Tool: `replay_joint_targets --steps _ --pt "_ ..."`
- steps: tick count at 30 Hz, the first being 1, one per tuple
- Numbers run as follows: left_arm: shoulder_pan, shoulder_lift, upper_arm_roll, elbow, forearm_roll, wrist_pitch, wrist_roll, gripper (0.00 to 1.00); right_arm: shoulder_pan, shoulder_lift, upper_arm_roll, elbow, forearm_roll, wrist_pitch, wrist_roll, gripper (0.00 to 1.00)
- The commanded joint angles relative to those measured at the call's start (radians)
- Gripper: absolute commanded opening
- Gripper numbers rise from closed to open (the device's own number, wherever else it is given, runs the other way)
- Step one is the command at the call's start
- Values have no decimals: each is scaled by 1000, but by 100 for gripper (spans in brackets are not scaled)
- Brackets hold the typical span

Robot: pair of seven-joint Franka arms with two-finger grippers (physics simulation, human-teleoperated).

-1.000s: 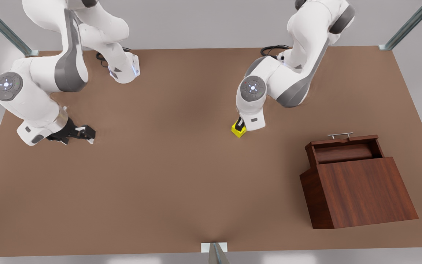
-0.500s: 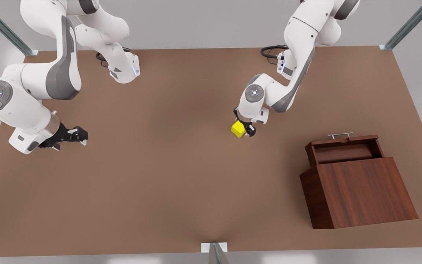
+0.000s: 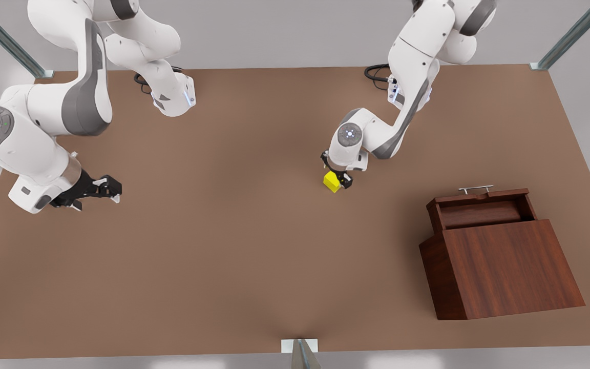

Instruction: Open the drawer with left arm, place the square in the middle with right arm, and place the square in the drawer with left arm

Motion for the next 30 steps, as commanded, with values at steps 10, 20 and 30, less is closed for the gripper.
replay_joint_targets --steps 10,20,30 --pt "2 38 2 -11 2 12 0 100 -2 1 -2 0 -2 3 -6 100" --pt "2 85 15 -9 0 58 0 100 -1 1 -2 -1 -10 5 -6 100" --pt "-3 122 15 -9 -3 93 -2 100 -1 1 -2 -1 -11 3 -6 100"
